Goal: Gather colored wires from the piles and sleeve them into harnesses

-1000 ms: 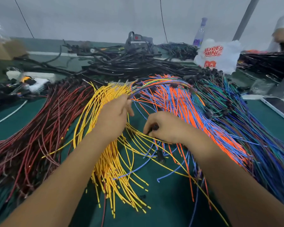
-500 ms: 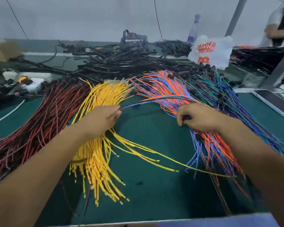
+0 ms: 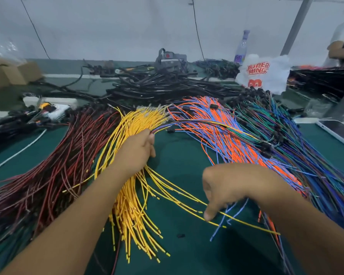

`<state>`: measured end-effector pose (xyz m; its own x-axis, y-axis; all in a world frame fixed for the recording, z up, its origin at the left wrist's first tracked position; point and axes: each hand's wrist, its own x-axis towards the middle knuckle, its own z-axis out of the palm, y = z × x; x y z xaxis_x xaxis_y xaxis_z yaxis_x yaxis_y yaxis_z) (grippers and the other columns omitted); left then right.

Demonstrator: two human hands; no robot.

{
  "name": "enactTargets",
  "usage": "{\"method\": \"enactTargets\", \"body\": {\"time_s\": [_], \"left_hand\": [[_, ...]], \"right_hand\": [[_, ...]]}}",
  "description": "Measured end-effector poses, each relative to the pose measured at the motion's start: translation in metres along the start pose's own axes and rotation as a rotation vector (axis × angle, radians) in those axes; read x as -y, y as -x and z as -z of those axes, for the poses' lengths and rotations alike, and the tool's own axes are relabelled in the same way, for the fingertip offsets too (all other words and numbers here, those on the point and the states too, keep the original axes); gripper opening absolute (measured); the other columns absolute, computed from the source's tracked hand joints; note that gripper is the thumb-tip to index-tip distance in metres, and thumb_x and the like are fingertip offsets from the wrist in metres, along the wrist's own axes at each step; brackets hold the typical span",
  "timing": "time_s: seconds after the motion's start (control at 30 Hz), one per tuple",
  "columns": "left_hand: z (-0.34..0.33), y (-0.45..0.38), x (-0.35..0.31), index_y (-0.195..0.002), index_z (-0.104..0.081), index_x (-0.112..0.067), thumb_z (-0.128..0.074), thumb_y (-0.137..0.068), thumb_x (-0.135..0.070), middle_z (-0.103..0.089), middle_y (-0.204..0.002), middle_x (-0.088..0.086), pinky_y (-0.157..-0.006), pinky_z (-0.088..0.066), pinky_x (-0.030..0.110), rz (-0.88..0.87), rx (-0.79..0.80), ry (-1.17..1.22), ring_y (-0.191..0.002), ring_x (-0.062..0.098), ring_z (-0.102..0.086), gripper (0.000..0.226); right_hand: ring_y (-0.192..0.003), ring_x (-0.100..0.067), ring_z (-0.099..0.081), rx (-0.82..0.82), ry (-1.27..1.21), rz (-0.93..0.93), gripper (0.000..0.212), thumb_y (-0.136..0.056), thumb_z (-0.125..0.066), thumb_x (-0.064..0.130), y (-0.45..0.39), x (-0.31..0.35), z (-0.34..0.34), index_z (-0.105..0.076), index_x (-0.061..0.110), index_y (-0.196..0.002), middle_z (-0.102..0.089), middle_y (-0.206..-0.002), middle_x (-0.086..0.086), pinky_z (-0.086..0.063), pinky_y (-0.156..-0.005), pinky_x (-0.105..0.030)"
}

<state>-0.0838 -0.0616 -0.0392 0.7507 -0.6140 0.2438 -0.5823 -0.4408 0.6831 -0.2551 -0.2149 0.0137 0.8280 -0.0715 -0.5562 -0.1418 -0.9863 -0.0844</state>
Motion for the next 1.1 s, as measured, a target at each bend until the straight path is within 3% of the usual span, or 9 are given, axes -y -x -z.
{"method": "enactTargets", "body": {"time_s": [0.2,0.3,0.47,0.57,0.67,0.83,0.97,1.03,1.1], "left_hand": [[-0.003,-0.005,-0.001,-0.081,-0.051,-0.017,-0.031,-0.101,-0.024,-0.067,-0.07,-0.006,-0.063,-0.041,0.034,0.062,-0.054,-0.105,-0.067,0.015,-0.055,0.029],[-0.004,-0.006,0.002,-0.079,-0.051,-0.018,-0.031,-0.102,-0.026,-0.068,-0.069,-0.007,-0.063,-0.042,0.034,0.061,-0.078,-0.089,-0.064,0.011,-0.054,0.031],[-0.005,-0.006,0.004,-0.08,-0.05,-0.016,-0.029,-0.102,-0.032,-0.066,-0.07,-0.002,-0.065,-0.047,0.039,0.048,-0.07,-0.131,-0.067,0.021,-0.058,0.034],[-0.007,-0.006,0.004,-0.08,-0.05,-0.015,-0.029,-0.103,-0.033,-0.065,-0.072,0.002,-0.063,-0.045,0.038,0.016,-0.085,-0.171,-0.068,0.025,-0.058,0.035],[-0.008,-0.006,0.005,-0.074,-0.047,-0.021,-0.029,-0.103,-0.036,-0.065,-0.067,-0.003,-0.056,-0.039,0.032,0.041,-0.095,-0.129,-0.063,0.015,-0.056,0.037],[-0.005,-0.012,0.006,-0.074,-0.049,-0.02,-0.033,-0.102,-0.027,-0.063,-0.057,-0.004,-0.065,-0.045,0.035,0.139,-0.017,0.104,-0.059,0.017,-0.055,0.033],[0.012,-0.036,-0.009,-0.071,-0.049,-0.016,-0.037,-0.1,-0.021,-0.045,-0.05,0.0,-0.049,-0.032,0.027,0.244,-0.01,0.28,-0.047,0.018,-0.038,0.032],[0.021,-0.045,-0.019,-0.07,-0.048,-0.016,-0.038,-0.101,-0.021,-0.042,-0.058,0.003,-0.049,-0.027,0.028,0.175,0.071,0.177,-0.05,0.018,-0.035,0.033],[0.023,-0.046,-0.028,-0.076,-0.048,-0.015,-0.038,-0.101,-0.024,-0.052,-0.071,0.008,-0.054,-0.032,0.028,0.087,0.139,-0.044,-0.06,0.022,-0.044,0.029]], "right_hand": [[-0.057,-0.018,-0.057,-0.125,0.099,0.03,0.018,-0.073,-0.075,0.025,0.001,0.016,0.001,-0.068,0.009,-0.078,-0.059,-0.059,-0.001,-0.041,-0.051,-0.027],[-0.056,-0.012,-0.061,-0.126,-0.142,0.117,0.008,-0.077,-0.063,0.012,0.002,0.019,0.009,-0.07,0.009,-0.078,-0.07,-0.067,-0.002,-0.053,-0.058,-0.029],[-0.05,-0.013,-0.055,-0.268,-0.618,0.307,0.01,-0.089,-0.063,0.008,0.029,0.009,0.049,-0.066,0.01,-0.08,-0.065,-0.055,-0.002,-0.048,-0.052,-0.021],[-0.044,-0.007,-0.043,-0.567,-0.663,0.332,0.013,-0.084,-0.067,0.008,0.049,-0.002,0.078,-0.069,0.012,-0.072,-0.052,-0.046,0.002,-0.036,-0.043,-0.017],[-0.045,-0.008,-0.032,-0.845,-0.761,0.298,0.008,-0.071,-0.07,0.009,0.057,-0.01,0.096,-0.067,0.01,-0.065,-0.043,-0.051,-0.007,-0.023,-0.041,-0.017],[-0.042,-0.011,-0.016,-1.253,-1.292,0.404,0.015,-0.061,-0.056,0.009,0.055,-0.02,0.111,-0.05,0.014,-0.048,-0.025,-0.048,-0.001,-0.015,-0.041,-0.015],[-0.039,-0.012,-0.02,-1.633,-1.395,0.383,0.024,-0.07,-0.056,0.006,0.041,-0.017,0.102,-0.05,0.019,-0.051,-0.03,-0.04,0.007,-0.016,-0.043,-0.02],[-0.04,-0.012,-0.026,-1.793,-1.462,0.335,0.019,-0.074,-0.057,0.008,0.026,-0.01,0.099,-0.051,0.018,-0.059,-0.035,-0.042,0.007,-0.019,-0.043,-0.022],[-0.047,-0.013,-0.037,-1.824,-1.39,0.148,0.017,-0.077,-0.057,0.012,0.004,-0.001,0.1,-0.054,0.019,-0.062,-0.042,-0.047,0.007,-0.027,-0.047,-0.024]]}}
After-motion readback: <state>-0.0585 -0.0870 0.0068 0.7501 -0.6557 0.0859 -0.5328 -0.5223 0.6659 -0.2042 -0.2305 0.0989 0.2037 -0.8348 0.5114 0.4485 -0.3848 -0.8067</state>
